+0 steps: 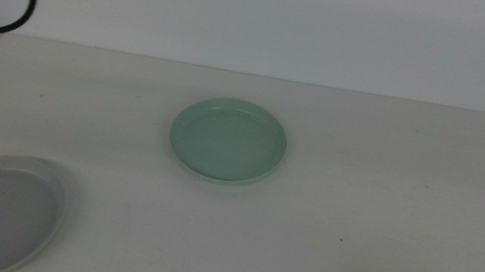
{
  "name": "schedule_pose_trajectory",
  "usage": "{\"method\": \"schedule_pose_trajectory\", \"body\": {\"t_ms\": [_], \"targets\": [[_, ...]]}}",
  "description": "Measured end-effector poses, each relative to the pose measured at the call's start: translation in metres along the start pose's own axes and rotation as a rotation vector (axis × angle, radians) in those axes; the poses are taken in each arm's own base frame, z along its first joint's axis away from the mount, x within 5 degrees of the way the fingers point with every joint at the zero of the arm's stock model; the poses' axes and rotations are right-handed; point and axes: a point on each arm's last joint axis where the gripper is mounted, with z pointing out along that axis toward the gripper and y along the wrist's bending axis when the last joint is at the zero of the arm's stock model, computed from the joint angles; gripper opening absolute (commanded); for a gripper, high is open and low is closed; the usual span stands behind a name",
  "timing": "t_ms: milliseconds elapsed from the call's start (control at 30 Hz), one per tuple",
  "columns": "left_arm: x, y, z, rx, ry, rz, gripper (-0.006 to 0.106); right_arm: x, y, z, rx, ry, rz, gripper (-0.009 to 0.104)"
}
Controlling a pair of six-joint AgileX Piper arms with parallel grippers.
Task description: Stack the three bowls on top of each other.
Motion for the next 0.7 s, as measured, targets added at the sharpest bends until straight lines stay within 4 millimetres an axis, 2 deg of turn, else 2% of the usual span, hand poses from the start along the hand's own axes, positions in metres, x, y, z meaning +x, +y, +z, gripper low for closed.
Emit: {"method": "schedule_pose_trajectory", "body": {"t_ms": [200, 300, 467, 633, 700], "targets": [[0.003, 0.032, 0.050, 0.084, 0.070, -0.079, 0.105, 0.000, 0.000, 0.000, 0.000, 0.000, 0.000, 0.055], [0.005, 0.040, 0.082, 0.111, 0.122, -0.109, 0.105, 0.000, 0.000, 0.000, 0.000, 0.000, 0.000, 0.055], [0.011, 0.047, 0.122, 0.154, 0.188, -0.155, 0.105, 0.000, 0.000, 0.000, 0.000, 0.000, 0.000, 0.055], [0.015, 0.051, 0.142, 0.164, 0.221, -0.151, 0.103, 0.000, 0.000, 0.000, 0.000, 0.000, 0.000, 0.055], [0.015, 0.052, 0.144, 0.161, 0.219, -0.153, 0.090, 0.000, 0.000, 0.000, 0.000, 0.000, 0.000, 0.055]]}}
